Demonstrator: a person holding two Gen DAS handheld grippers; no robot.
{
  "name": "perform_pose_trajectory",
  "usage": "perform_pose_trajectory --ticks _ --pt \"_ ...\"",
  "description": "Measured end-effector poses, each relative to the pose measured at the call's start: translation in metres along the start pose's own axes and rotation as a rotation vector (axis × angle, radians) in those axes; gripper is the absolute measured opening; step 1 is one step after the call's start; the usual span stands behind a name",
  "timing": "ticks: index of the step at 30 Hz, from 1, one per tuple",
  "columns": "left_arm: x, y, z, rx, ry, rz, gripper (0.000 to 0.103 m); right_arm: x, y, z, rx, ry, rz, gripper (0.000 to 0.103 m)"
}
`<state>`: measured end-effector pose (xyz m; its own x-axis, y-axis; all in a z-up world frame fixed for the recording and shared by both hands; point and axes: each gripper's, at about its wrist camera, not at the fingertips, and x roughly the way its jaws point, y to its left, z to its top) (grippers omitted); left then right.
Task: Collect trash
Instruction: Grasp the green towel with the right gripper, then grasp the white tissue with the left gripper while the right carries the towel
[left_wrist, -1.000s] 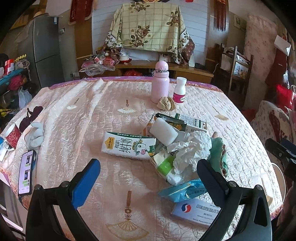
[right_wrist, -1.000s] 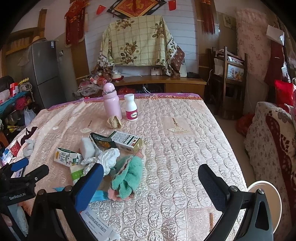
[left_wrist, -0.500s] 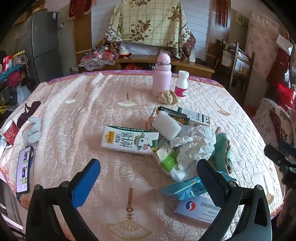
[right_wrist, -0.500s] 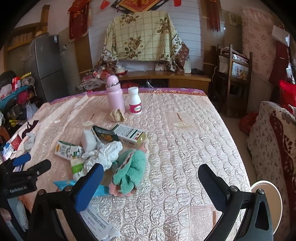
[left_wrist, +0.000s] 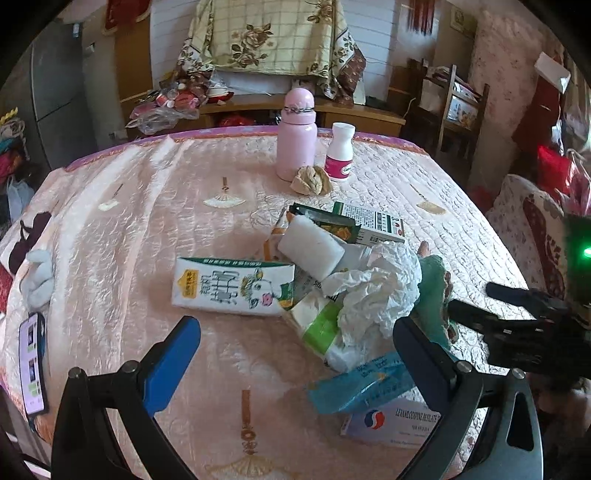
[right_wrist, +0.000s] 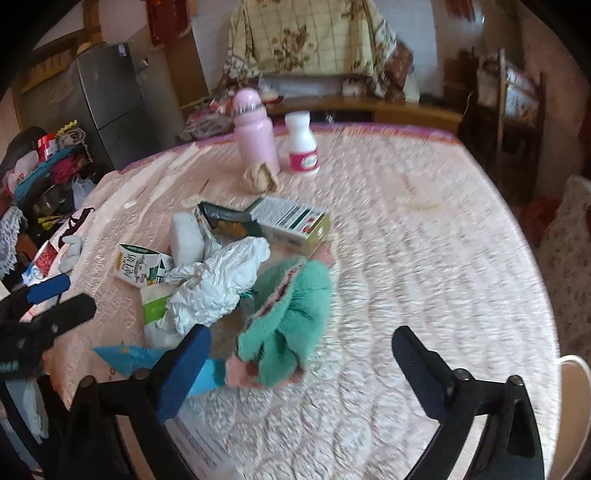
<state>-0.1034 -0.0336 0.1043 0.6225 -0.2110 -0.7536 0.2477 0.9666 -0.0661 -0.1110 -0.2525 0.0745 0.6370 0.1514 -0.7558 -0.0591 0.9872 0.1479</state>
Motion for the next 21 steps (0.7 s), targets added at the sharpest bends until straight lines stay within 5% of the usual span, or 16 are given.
perform_pose_trajectory --ticks 2,4,5,6,9,14,19,21 --pt "0.002 -0.003 0.003 0.008 0.006 -0.013 0.103 0.021 -0.002 0.005 0.009 0.038 0.019 0.089" --pt "0.005 -0.007 0.006 0.022 0.014 -0.024 0.103 0.044 -0.005 0.006 0.025 0.089 0.025 0.072" --pt "0.008 -0.010 0.007 0.030 0.020 -0.028 0.103 0.057 -0.010 0.006 0.051 0.119 0.056 0.054" --pt "0.010 -0.014 0.009 0.040 0.027 -0.033 0.103 0.062 -0.013 0.005 0.080 0.138 0.095 0.050" --pt "0.023 -0.027 0.014 0.075 0.058 -0.058 0.103 0.070 -0.026 0.002 0.137 0.135 0.154 0.040" --pt "0.048 -0.052 0.021 0.138 0.105 -0.055 0.098 0.038 -0.050 -0.003 0.204 0.093 0.165 0.039" --pt "0.083 -0.080 0.024 0.210 0.213 -0.053 0.058 0.004 -0.074 -0.008 0.208 0.066 0.106 0.039" --pt "0.096 -0.086 0.023 0.232 0.259 -0.044 0.023 -0.003 -0.082 -0.010 0.215 0.057 0.099 0.039"
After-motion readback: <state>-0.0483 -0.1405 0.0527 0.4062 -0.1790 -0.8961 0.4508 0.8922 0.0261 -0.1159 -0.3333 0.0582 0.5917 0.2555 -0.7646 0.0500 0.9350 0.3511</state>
